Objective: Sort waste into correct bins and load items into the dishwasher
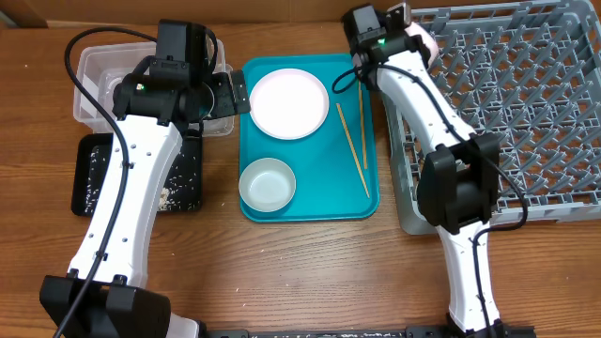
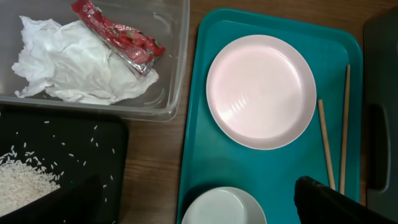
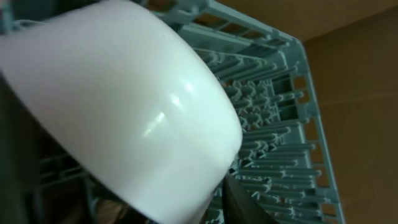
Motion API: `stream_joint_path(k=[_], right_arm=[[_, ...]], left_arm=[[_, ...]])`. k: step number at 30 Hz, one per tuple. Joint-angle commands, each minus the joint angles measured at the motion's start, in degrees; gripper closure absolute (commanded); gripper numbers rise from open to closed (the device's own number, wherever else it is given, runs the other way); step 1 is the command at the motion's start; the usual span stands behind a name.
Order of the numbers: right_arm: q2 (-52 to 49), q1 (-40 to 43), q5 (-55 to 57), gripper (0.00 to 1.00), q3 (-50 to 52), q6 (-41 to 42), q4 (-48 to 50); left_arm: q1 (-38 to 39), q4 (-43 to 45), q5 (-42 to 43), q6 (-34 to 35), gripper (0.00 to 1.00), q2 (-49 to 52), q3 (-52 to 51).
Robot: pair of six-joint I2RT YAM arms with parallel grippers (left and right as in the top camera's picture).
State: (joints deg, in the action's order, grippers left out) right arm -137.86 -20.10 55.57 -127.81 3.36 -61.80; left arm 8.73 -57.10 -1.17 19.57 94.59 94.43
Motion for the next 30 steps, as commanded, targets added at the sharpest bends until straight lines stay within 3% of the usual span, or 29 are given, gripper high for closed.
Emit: stream_joint_path(k=[1,4,5,7,13,15,18,21,30], right_arm=[[0.6,-2.6,-3.7,0.6,-1.0,5.3,-2.6],[1.7,-3.5,-8.2,0.36,-3.3,7.4,-5.7],[2.4,-3.7,-14.2,0.3,-5.5,7.6,-7.8],[3.1,-3.7,-23.2,0.28,-8.5,7.6,-10.1],[4.0,-3.4,-56.0,0.06,-15.2,7.6,-16.1],[4.0,-3.4,-64.7,0.06,-14.7,7.6,-18.4],[4.0,-3.7,-73.4,0.25,-10.6,7.6,-20.8],[4.0,-4.8,-76.3,0.32,-5.2,9.8,-21.6],[4.0,-11.7,-76.3,0.33,8.7,19.5,-16.1]], left_arm=[[-0.1,0.1,-0.7,0.2,0.0,0.5,0.2],[-0.1,0.1,-0.7,0.2,0.0,0.5,0.2],[-0.1,0.1,-0.7,0.2,0.0,0.5,0.2],[-0.1,0.1,-0.7,0.2,0.0,0.5,0.2],[-0.1,0.1,-0.7,0.2,0.0,0.5,0.2],[-0.1,0.1,-0.7,0.2,0.0,0.5,0.2],[-0.1,0.1,-0.7,0.2,0.0,0.5,0.2],[-0.1,0.1,-0.7,0.2,0.0,0.5,0.2],[-0.1,0.1,-0.7,0.2,0.0,0.5,0.2]])
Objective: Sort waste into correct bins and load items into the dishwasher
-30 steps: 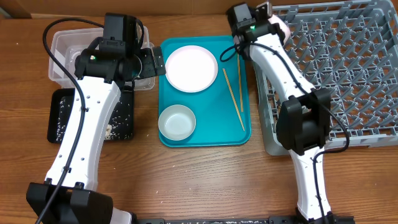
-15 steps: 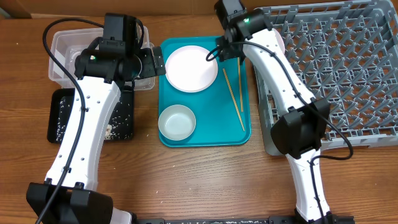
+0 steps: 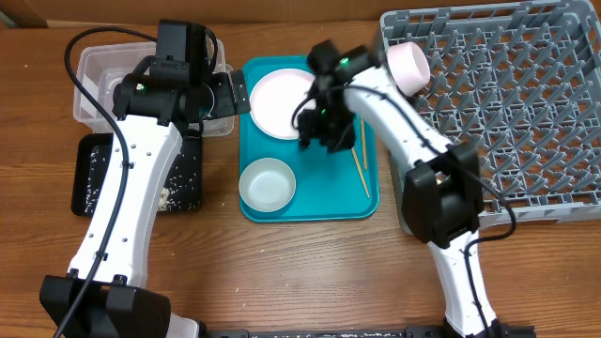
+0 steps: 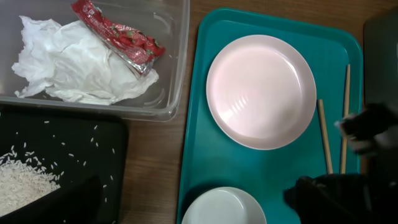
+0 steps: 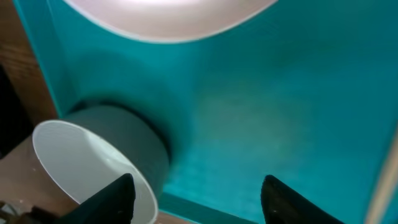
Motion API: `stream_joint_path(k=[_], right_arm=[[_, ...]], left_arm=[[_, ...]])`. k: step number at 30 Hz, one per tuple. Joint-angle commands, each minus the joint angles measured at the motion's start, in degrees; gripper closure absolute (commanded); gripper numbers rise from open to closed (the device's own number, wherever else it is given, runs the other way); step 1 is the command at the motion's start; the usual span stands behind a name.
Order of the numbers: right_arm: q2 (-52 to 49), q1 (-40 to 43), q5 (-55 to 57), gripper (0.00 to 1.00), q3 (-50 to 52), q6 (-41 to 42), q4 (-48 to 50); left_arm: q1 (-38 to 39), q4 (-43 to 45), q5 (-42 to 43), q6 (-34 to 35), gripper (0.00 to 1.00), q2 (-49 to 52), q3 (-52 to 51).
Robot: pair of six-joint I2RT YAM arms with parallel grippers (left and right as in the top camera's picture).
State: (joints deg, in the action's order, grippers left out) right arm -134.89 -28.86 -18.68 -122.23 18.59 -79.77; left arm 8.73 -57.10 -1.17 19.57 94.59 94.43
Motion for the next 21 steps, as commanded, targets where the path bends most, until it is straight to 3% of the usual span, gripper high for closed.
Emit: stream_joint_path(k=[1,7,10,13,14,21], right_arm=[[1.0,-3.5,-2.0,0.33,3.9,4.4,2.6],[1.0,-5.2,-1.8,0.41,8.7,7.0,7.4],[1.0,-5.3,-1.8,0.61,10.1,7.0,8.7],[1.0,-5.3,-0.3,0.93,10.4,7.4,8.7],[1.1,-5.1,0.3,0.96,10.3,7.4,8.3],[8.9,-1.0,9.1,0.96,6.2,7.4,2.2]], left_arm=[[-0.1,0.1,-0.7,0.2,0.0,0.5,0.2],[-0.1,0.1,-0.7,0.2,0.0,0.5,0.2],[-0.1,0.1,-0.7,0.2,0.0,0.5,0.2],[-0.1,0.1,-0.7,0.2,0.0,0.5,0.2],[-0.1,0.1,-0.7,0.2,0.0,0.5,0.2],[-0.1,0.1,-0.7,0.2,0.0,0.5,0.2]])
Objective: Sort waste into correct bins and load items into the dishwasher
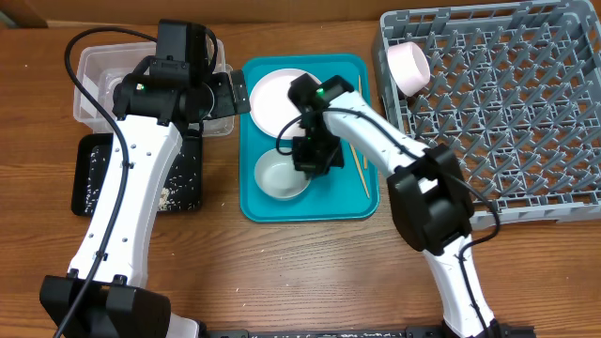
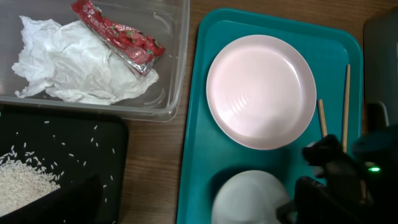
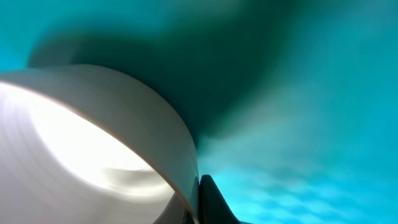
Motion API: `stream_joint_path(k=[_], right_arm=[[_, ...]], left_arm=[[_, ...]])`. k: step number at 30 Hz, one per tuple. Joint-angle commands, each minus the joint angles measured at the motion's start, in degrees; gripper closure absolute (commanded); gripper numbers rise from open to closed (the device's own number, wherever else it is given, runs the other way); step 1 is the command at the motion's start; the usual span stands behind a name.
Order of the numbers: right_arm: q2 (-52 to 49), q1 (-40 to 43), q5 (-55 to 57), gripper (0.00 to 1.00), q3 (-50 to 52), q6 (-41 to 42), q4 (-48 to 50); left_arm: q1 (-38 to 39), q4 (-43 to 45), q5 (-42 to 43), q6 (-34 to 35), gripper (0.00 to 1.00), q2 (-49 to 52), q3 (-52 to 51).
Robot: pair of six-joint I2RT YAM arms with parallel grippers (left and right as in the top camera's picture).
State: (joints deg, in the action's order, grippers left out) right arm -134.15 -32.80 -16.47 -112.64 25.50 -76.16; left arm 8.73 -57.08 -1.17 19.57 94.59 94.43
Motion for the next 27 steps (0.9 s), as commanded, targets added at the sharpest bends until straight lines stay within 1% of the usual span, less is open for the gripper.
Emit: stream_joint_path(k=[1,3,6,8,10,11,14,16,18,19,20,23,27], right_arm=[[10.4,3.9,9.3,0.96,-3.9,0.5,-2.2],[15.4,6.1,15.0,0.96,-4.9,0.5,-4.3],[24.4,10.1,27.3,0.96,-5.9,0.5,-6.8],[29.8,12.0,36.5,0.96,-5.9,1.0,-6.9],[34.1,12.9,47.3,0.96,-5.9,3.8,-6.6],[36.0,13.0,54.5,0.96,-5.9,5.1,-6.3],[37.1,12.9,69.5,0.96,-5.9,9.1,-6.1],[36.5,12.9,76.1,0.96,-4.7,11.5,-4.9],[35.5,12.9,80.3,0.96,-1.9,13.5,-2.6],[34.9,12.9,82.4,0.96,0.2,14.8,-1.2],[33.8,12.9,85.7,0.96,4.4,16.9,1.3],[31.9,12.9,90.2,0.96,12.5,19.5,6.4],[30.4,12.9,93.8,0.96,23.1,19.8,14.8]], left_arm=[[-0.1,0.1,-0.7,0.2,0.0,0.5,0.2],[-0.1,0.1,-0.7,0.2,0.0,0.5,0.2],[-0.1,0.1,-0.7,0.2,0.0,0.5,0.2],[-0.1,0.1,-0.7,0.2,0.0,0.5,0.2],[-0.1,0.1,-0.7,0.2,0.0,0.5,0.2],[-0.1,0.1,-0.7,0.2,0.0,0.5,0.2],[-0.1,0.1,-0.7,0.2,0.0,0.5,0.2],[-0.1,0.1,-0.7,0.2,0.0,0.5,0.2],[-0.1,0.1,-0.7,0.2,0.0,0.5,0.2],[-0.1,0.1,-0.7,0.2,0.0,0.5,0.2],[-0.1,0.1,-0.7,0.2,0.0,0.5,0.2],[-0.1,0.1,-0.7,0.2,0.0,0.5,0.2],[-0.1,0.1,-0.7,0.2,0.0,0.5,0.2]])
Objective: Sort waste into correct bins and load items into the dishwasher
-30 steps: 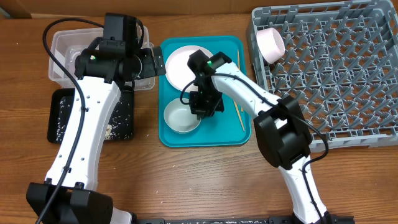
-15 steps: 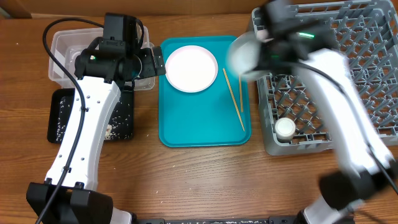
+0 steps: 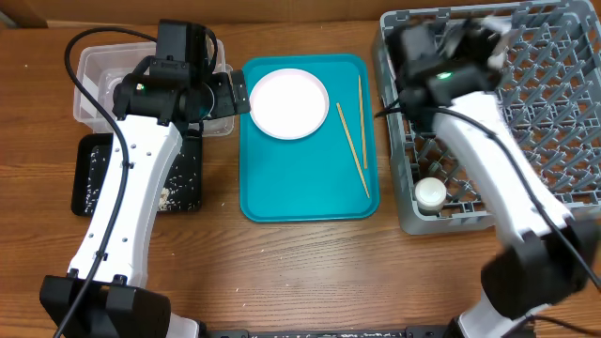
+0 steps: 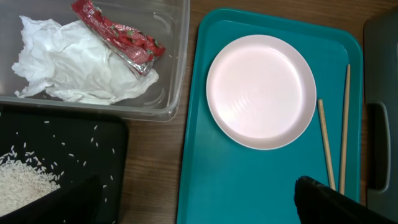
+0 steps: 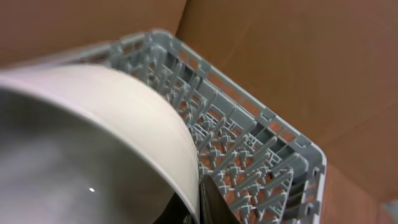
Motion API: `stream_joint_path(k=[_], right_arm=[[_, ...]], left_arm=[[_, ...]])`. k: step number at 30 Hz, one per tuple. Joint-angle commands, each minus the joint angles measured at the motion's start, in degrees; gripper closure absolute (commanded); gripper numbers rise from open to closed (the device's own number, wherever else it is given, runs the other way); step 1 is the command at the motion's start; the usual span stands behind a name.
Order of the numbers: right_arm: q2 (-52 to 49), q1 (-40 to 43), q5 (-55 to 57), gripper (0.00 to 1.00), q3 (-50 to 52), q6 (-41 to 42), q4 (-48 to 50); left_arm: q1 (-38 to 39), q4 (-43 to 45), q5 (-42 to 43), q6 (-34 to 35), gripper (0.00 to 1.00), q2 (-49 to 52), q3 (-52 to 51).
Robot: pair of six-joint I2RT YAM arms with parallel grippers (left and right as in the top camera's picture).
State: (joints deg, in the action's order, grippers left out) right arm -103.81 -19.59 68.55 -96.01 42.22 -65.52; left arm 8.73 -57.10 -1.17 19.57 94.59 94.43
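My right gripper (image 5: pixel 198 202) is shut on the rim of a white bowl (image 5: pixel 93 143) and holds it above the far left part of the grey dish rack (image 3: pixel 526 122). In the overhead view this arm is blurred there. The teal tray (image 3: pixel 310 188) carries a pink plate (image 3: pixel 289 103) and two wooden chopsticks (image 3: pixel 353 148). My left gripper (image 4: pixel 202 211) hangs open and empty between the clear bin and the tray, with the plate (image 4: pixel 261 91) in front of it.
The clear bin (image 4: pixel 177 74) holds crumpled tissue (image 4: pixel 74 62) and a red wrapper (image 4: pixel 118 34). A black tray (image 4: pixel 62 155) with scattered rice lies in front of the bin. A small white cup (image 3: pixel 430 194) stands in the rack's near left corner.
The right gripper was on the bowl's rim down on the teal tray. Now it holds the bowl over the rack's far left, and no bowl is on the tray. The left arm has not moved.
The right gripper was at the rack's far left corner with a pale pink cup. Then the cup lay in the rack and the gripper was open over the tray near the bowl. It then closed on the bowl's rim and now holds the bowl above the rack.
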Motion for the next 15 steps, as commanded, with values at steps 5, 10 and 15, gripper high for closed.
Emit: stream_joint_path(k=[5,10,15], right_arm=[[0.0,-0.3,11.5,0.96,16.5,3.0,15.1],[0.0,-0.3,6.9,0.96,20.2,3.0,19.2],[0.0,-0.3,1.1,0.96,21.9,3.0,21.0]], left_arm=[[-0.1,0.1,-0.7,0.2,0.0,0.5,0.2],[-0.1,0.1,-0.7,0.2,0.0,0.5,0.2],[-0.1,0.1,-0.7,0.2,0.0,0.5,0.2]])
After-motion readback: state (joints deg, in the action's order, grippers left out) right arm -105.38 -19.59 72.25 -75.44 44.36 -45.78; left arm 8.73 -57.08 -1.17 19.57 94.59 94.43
